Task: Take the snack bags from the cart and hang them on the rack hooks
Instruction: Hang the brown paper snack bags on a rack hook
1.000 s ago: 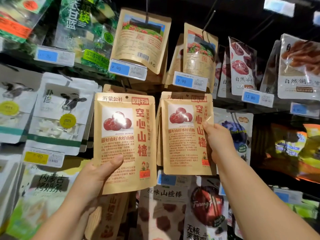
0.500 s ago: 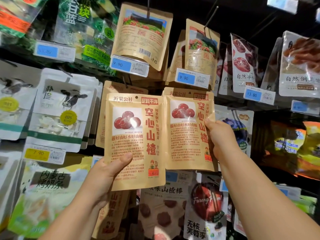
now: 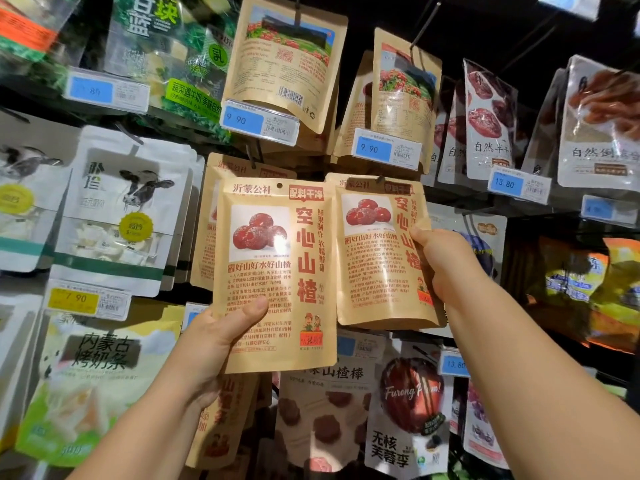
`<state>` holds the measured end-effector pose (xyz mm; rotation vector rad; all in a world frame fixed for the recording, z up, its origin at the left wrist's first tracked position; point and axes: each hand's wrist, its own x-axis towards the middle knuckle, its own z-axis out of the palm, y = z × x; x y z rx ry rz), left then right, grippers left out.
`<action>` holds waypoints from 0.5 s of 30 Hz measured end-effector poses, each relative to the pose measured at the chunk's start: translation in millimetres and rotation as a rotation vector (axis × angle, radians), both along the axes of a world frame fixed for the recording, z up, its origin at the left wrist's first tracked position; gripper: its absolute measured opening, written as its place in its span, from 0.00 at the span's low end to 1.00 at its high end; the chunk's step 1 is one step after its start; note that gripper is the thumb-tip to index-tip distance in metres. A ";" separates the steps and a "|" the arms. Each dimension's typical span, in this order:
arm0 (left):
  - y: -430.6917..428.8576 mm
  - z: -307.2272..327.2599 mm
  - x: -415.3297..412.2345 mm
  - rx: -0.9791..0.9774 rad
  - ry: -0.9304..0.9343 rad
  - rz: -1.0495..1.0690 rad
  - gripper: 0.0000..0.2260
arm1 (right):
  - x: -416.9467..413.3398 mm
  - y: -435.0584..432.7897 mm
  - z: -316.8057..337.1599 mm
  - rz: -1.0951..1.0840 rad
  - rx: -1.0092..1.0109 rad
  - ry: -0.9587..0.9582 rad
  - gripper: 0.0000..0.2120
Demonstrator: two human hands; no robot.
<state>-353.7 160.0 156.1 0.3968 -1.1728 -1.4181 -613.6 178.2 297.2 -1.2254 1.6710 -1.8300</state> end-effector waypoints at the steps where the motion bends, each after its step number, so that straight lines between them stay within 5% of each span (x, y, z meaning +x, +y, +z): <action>1: 0.8 0.9 -0.1 0.002 0.008 -0.003 0.43 | -0.1 -2.6 0.5 -0.005 0.004 0.010 0.07; 6: 1.0 5.4 -4.7 0.027 0.032 -0.053 0.23 | -2.1 -22.2 -9.0 -0.036 0.033 0.035 0.10; 11: -1.9 12.2 -18.5 0.034 0.047 -0.107 0.19 | -5.7 -33.2 -24.8 -0.034 -0.010 0.044 0.12; 15: -2.4 22.0 -38.0 0.040 0.042 -0.139 0.15 | 0.2 -23.5 -35.1 -0.315 -0.168 0.268 0.22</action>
